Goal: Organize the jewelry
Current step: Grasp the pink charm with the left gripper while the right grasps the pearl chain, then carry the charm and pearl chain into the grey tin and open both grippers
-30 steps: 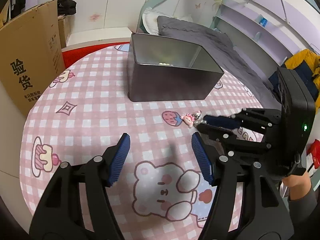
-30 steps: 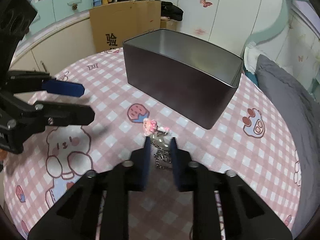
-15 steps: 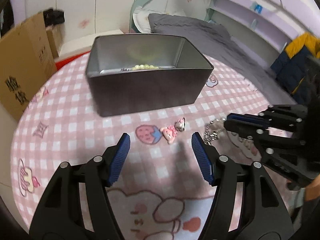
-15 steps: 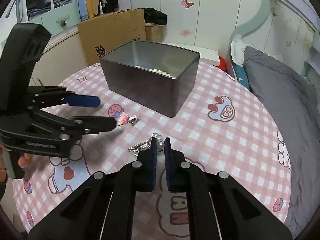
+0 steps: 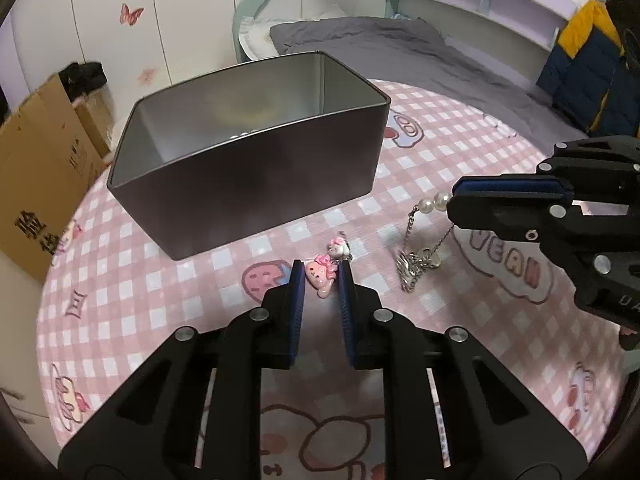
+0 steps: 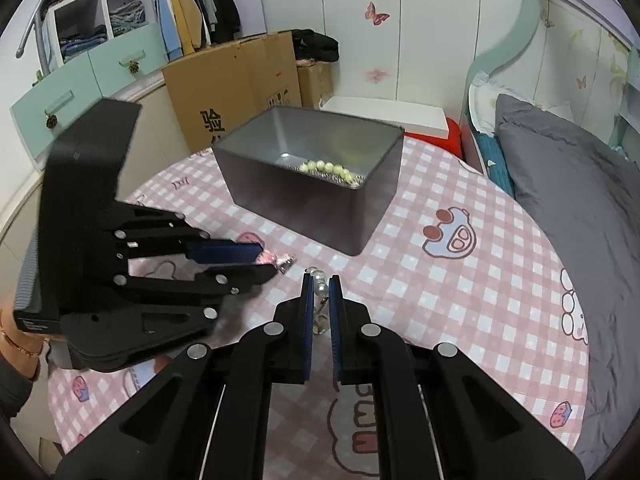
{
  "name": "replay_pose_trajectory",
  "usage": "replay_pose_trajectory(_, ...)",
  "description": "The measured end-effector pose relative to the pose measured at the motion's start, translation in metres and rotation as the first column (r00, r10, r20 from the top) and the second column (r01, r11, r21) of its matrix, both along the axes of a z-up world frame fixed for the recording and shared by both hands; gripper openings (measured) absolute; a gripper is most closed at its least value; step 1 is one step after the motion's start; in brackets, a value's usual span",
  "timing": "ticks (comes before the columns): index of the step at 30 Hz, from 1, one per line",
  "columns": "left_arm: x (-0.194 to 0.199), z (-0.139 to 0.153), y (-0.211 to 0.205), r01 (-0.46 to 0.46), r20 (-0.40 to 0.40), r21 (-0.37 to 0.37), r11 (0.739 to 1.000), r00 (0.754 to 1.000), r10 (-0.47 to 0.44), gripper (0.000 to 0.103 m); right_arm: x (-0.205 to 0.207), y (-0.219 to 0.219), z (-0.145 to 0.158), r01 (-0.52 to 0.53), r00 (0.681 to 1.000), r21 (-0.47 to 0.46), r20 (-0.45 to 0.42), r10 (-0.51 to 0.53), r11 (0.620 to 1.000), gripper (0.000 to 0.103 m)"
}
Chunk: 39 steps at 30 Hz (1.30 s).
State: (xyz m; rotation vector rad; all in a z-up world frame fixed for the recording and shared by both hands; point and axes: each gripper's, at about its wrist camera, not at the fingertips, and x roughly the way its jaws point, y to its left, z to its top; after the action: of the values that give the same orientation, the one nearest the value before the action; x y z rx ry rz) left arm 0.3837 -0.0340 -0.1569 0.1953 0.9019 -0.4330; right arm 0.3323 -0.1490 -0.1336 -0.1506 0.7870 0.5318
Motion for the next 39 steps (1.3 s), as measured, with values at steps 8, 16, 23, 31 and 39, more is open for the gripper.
replay_pose_trajectory(8,-0.018,0.038,0.019,0.016,0.001,-0.16,0.987,1.0,-0.016,0.017,-0.011,0.0,0.027,0.004,0.999,0.014,0.041,-0.005,1.0,0.006)
replay_pose_trajectory(16,-0.032,0.092,0.042,0.02,0.066,-0.246,0.969,0.998,-0.004,0.017,-0.015,0.001,0.074,0.011,0.993,0.025,0.12,-0.014,1.0,0.006)
replay_pose_trajectory(23,-0.007,0.112,0.054,-0.02,0.061,-0.265,0.964,0.997,0.038,0.017,-0.004,0.018,0.119,0.018,0.979,0.019,0.202,-0.021,1.0,0.006)
replay_pose_trajectory(31,0.034,0.094,0.055,-0.07,0.019,-0.234,0.97,0.997,0.076,0.017,0.027,0.039,0.114,0.051,0.977,0.023,0.205,-0.055,0.998,0.006)
replay_pose_trajectory(39,0.061,0.064,0.053,-0.109,-0.031,-0.203,0.973,0.994,0.105,0.017,0.049,0.048,0.087,0.059,0.986,0.009,0.155,-0.06,0.998,0.006)
